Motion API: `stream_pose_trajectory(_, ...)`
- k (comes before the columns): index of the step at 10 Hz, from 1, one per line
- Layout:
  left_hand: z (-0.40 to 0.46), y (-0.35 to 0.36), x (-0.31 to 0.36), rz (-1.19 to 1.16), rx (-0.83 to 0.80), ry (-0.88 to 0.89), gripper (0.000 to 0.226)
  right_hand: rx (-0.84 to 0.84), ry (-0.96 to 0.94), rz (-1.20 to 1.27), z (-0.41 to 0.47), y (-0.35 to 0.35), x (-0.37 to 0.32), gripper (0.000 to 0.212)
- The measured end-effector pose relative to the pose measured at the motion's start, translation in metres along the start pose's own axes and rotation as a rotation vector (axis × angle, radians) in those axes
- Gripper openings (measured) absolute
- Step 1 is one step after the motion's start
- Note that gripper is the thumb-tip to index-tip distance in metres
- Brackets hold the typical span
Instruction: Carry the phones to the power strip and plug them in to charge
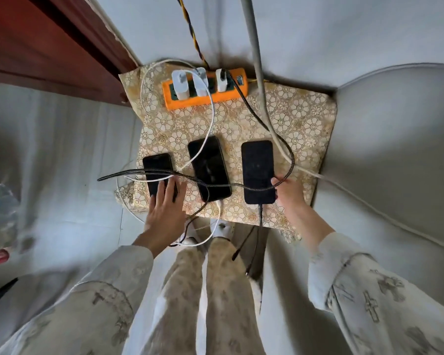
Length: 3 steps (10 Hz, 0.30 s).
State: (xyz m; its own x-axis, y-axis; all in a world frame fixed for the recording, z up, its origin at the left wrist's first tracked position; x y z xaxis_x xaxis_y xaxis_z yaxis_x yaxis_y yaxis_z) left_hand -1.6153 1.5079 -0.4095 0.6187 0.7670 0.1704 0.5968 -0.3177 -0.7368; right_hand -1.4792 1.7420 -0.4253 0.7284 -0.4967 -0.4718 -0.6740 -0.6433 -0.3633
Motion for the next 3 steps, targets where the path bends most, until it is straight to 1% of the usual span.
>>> stream_pose_trajectory(1, -0.001, 0.012, -0.010, 0.019, -0.053, 0.008, 0.076, 0.081, -0.009, -0.047, 0.004, 0.005, 0.001, 0.023)
stream_pose_trajectory(2, 0.003, 0.019, -0.017, 0.038, -0.104, 0.029, 0.077, 0.207, -0.114, -0.250, -0.001, 0.006, -0.002, 0.018)
stream_pose_trajectory(3, 0.009, 0.017, -0.022, -0.036, -0.184, 0.016, 0.076, 0.198, -0.150, -0.304, -0.012, 0.009, -0.007, 0.014)
Point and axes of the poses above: each hand's wrist, its own z-axis towards the middle knuckle, its own y-axis out of the palm, x = y × z, the point moved 6 cm from there along z, towards the middle knuckle, and after that the axes turned 1 degree about y, right-handed, at the moved point
